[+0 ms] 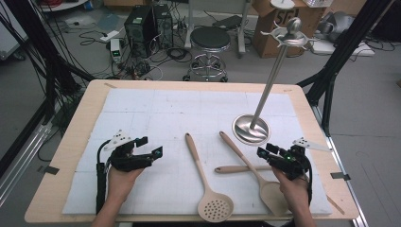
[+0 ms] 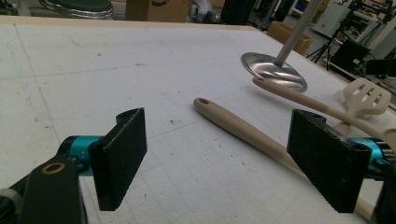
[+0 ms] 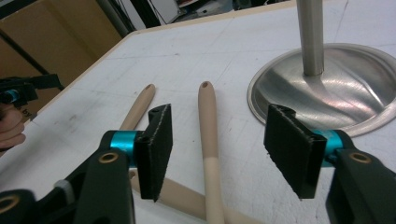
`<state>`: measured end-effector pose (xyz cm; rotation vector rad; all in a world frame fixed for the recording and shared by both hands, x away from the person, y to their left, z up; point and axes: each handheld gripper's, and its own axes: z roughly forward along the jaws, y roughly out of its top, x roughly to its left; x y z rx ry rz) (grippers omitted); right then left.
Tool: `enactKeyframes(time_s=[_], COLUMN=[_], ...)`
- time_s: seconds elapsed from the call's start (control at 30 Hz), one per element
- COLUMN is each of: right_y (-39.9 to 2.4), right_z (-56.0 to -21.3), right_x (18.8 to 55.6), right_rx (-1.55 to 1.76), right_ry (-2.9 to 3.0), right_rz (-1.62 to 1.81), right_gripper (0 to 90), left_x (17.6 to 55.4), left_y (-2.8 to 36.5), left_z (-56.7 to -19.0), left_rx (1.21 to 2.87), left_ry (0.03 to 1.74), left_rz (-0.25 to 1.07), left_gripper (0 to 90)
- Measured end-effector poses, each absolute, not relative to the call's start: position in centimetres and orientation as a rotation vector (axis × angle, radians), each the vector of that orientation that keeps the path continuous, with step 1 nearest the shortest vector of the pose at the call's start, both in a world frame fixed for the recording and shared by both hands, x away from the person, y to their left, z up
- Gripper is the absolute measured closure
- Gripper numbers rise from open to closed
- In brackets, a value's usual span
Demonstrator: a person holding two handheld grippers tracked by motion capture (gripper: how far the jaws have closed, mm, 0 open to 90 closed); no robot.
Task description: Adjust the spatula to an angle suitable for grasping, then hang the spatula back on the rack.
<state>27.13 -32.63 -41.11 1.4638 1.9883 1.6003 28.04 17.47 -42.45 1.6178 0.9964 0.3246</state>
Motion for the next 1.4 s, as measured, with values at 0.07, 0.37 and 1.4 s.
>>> enactKeyframes(time_s=[0.07, 0.37, 1.4], right_y=[-32.58, -32.53, -32.75], right_z=[-41.10, -41.07, -41.29], right_x=[27.15, 27.05, 26.44], right_rx=[1.462, 1.468, 1.526], right_ry=[1.995, 2.043, 2.170], right_rz=[1.594, 1.581, 1.498], right_gripper=[44.5, 54.9, 53.8], left_x=[28.04, 28.08, 28.59], left_y=[17.47, 17.69, 17.09], left_z=[-42.45, -42.48, -42.60], left_rx=[1.622, 1.616, 1.614], left_ry=[0.995, 1.004, 1.000], left_rz=[0.327, 0.339, 0.336], left_gripper=[20.8, 20.9, 21.4])
